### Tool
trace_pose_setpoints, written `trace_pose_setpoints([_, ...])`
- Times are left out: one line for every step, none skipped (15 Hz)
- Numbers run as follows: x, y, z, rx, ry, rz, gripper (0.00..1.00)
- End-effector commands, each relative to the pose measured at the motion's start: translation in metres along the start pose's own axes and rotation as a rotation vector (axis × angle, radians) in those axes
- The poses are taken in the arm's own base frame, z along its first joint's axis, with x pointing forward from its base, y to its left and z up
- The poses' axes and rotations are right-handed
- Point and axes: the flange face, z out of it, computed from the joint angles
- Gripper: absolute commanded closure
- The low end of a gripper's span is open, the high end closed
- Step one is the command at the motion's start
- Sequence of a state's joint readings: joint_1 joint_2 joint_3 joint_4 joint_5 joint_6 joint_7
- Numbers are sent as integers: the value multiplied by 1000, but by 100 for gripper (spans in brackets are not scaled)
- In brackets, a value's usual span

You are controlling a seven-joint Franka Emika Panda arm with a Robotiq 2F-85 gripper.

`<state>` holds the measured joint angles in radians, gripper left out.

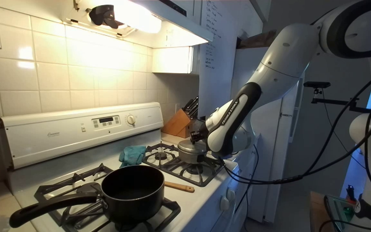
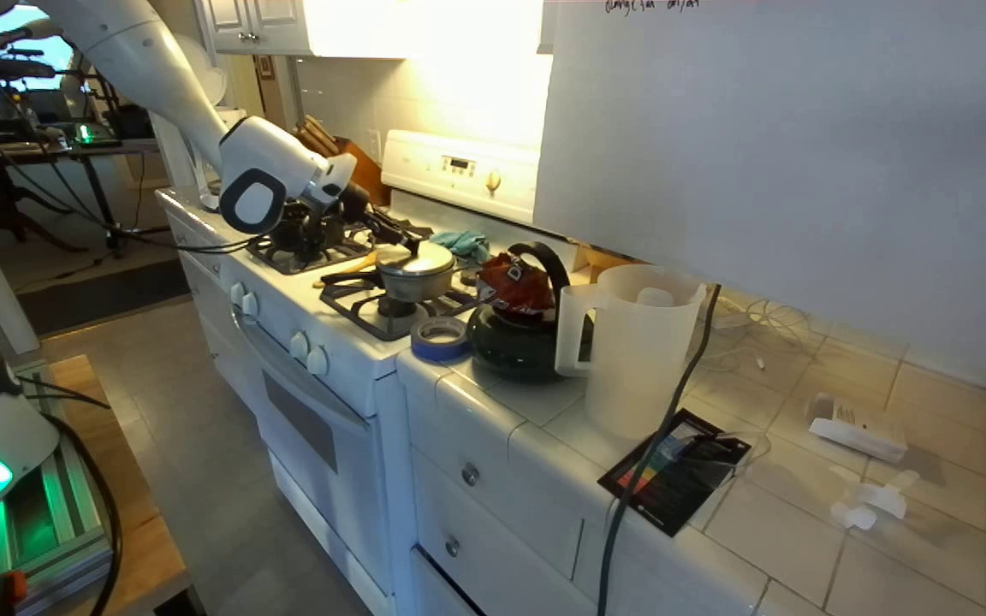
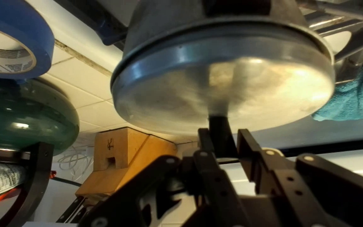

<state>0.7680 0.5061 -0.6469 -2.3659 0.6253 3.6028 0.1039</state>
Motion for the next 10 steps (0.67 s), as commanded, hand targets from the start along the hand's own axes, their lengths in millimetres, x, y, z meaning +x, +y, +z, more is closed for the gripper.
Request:
trace_pose_setpoints([-5, 3, 3, -29, -11, 14, 93])
trace_pose_setpoints([-5, 4, 3, -32, -8, 13, 49])
trace_pose_setpoints([-5, 3, 3, -32, -10, 14, 48])
trace_pose_setpoints([-4, 3, 2, -31, -10, 18, 42])
trace_pose_setpoints([-1, 3, 1, -28, -4, 24, 35])
trace_pose_setpoints([2, 2, -3, -24, 3, 30, 28])
trace_pose_setpoints([6, 2, -6, -21, 12, 41, 20])
trace_pose_setpoints([11, 3, -11, -15, 20, 57, 14])
trace_pose_setpoints([15, 4, -17, -9, 25, 73, 6])
trace_pose_setpoints([17, 6, -25, 6, 4, 91, 2])
